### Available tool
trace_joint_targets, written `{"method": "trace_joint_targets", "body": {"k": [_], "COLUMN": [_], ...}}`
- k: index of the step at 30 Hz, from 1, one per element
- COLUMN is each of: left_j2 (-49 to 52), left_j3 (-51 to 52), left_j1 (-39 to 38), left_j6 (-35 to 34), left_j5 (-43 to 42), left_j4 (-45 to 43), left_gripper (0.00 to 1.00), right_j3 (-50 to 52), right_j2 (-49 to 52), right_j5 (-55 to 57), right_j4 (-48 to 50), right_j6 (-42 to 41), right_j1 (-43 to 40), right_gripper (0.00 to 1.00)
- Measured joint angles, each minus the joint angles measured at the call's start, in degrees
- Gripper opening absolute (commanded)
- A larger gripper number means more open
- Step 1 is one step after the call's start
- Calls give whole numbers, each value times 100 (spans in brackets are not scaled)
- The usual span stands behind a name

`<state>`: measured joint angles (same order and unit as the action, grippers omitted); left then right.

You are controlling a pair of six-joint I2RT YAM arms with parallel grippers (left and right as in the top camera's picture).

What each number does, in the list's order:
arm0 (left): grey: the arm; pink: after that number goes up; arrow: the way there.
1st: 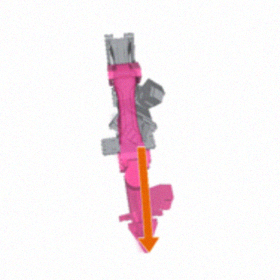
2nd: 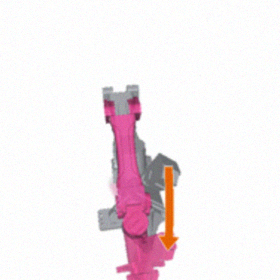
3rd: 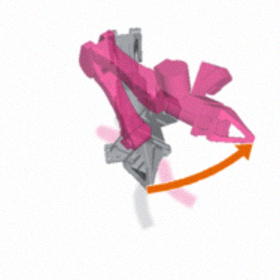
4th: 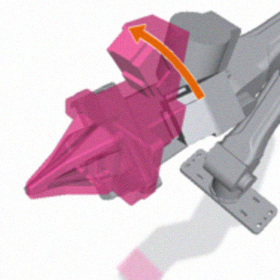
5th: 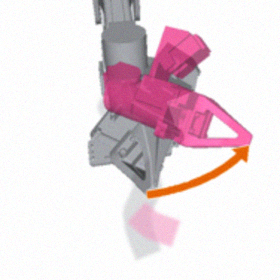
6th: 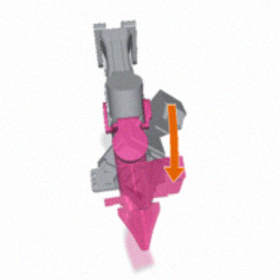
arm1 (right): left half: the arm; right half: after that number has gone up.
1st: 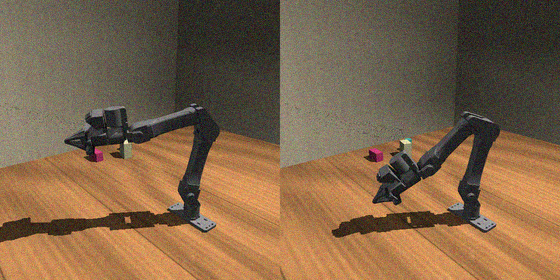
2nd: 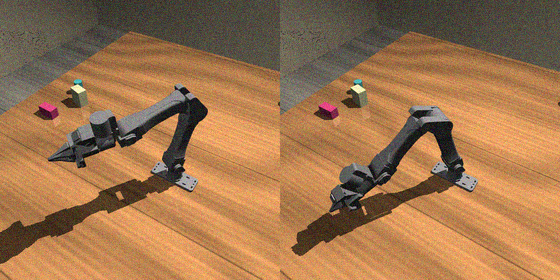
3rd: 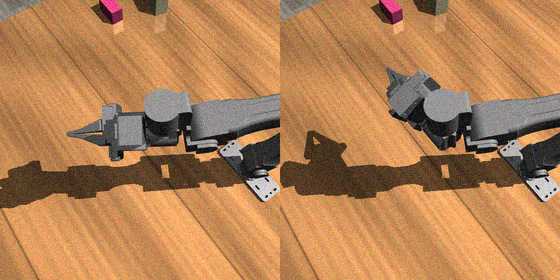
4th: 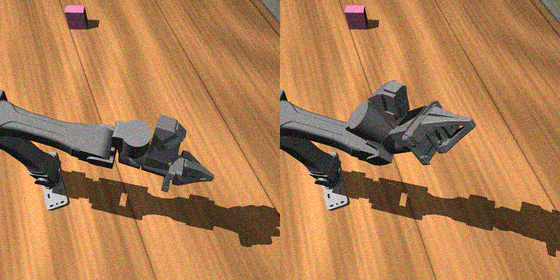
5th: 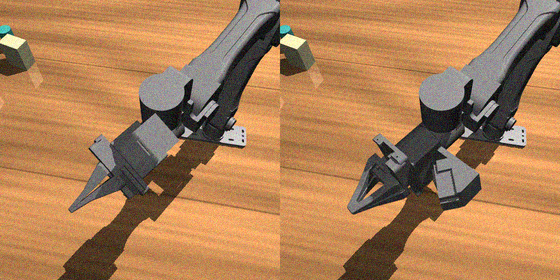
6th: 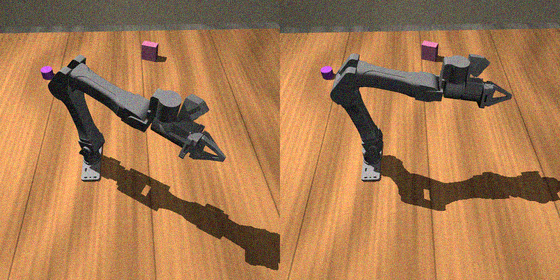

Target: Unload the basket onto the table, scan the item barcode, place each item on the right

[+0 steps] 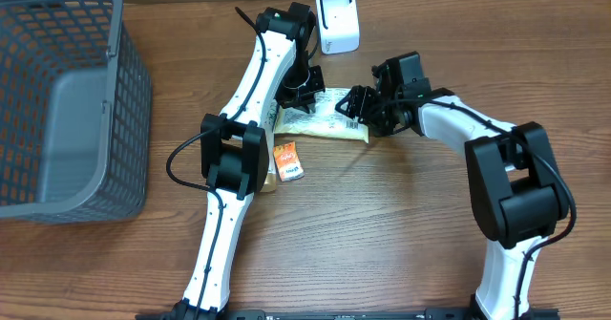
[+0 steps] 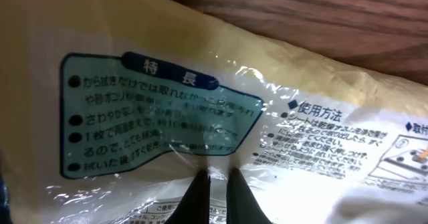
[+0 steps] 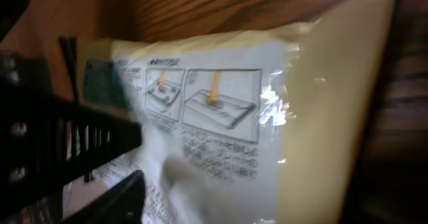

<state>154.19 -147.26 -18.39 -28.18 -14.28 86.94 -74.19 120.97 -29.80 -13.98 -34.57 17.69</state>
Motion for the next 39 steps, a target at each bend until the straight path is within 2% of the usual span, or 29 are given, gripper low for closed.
{"method": "trace_joint_targets", "body": {"k": [5, 12, 17, 23, 29, 32, 39], "left_j2": [0, 0, 0, -103, -737, -1010, -1126], "left_j3": [-2, -44, -92, -391, -448, -518, -557], "left_j1": [0, -31, -22, 184, 579, 645, 599], "left_j6": [-22, -22, 98, 278, 289, 291, 313], "left_j5": [55, -59, -516, -1045, -1126, -1128, -1169], "left_j4": [35, 181, 437, 483, 476, 479, 546], "left_gripper": [4, 4, 4, 4, 4, 4, 5], "right_j3": [7, -28, -118, -153, -619, -756, -761], "right_j2": [109, 157, -48, -1233, -2511, -2747, -2524], "right_j5": [-4, -337, -212, 1574, 4120, 5171, 6655], "right_j4": [37, -70, -898, -2450, -3777, -4225, -5034], "right_j6": [-133, -142, -98, 269, 669, 776, 656], "right_j1": [0, -22, -120, -310, -184, 87, 573], "right_gripper": [4, 4, 4, 4, 4, 4, 4]}}
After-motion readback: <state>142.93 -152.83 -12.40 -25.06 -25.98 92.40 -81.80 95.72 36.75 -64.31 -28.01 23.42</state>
